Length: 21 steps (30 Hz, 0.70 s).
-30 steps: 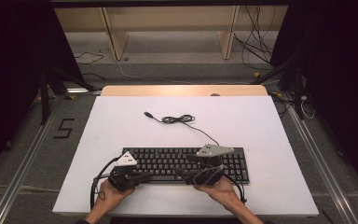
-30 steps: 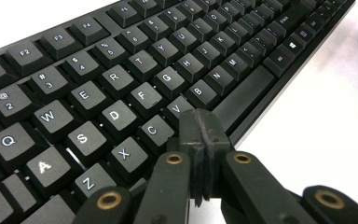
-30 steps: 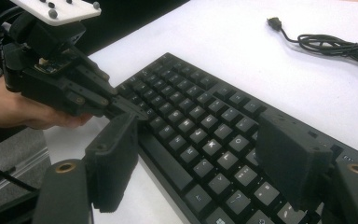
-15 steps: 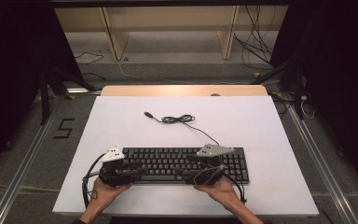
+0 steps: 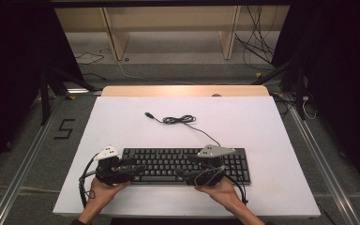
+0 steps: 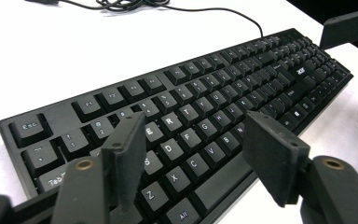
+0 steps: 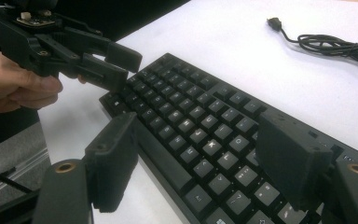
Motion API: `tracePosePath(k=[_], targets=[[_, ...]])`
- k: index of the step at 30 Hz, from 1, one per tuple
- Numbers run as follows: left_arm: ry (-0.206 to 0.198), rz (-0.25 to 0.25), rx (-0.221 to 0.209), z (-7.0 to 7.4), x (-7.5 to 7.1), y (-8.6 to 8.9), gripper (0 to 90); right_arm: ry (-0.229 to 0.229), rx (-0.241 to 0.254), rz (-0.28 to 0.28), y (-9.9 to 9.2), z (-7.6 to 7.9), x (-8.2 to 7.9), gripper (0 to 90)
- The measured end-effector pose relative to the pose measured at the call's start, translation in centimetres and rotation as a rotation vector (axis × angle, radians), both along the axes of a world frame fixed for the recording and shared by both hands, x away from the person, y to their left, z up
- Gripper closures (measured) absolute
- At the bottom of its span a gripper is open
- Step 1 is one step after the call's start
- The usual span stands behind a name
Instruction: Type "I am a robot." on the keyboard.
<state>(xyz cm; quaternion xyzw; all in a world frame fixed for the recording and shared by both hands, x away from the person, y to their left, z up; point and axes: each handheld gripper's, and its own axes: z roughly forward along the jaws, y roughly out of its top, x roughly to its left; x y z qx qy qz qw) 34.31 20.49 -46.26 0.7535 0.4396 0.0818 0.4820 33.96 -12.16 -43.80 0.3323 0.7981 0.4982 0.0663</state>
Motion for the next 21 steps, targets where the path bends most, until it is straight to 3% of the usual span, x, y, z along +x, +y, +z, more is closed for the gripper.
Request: tracePosePath(k=[9, 21], targets=[[0.000, 0.033, -0.011, 0.10, 0.17, 0.39, 32.6, 0.000, 0.002, 0.000, 0.01, -0.03, 0.01, 30.7], [-0.002, 0.042, -0.015, 0.32, 0.44, 0.50, 32.5, -0.001, 0.003, -0.001, 0.00, -0.03, 0.01, 30.7]])
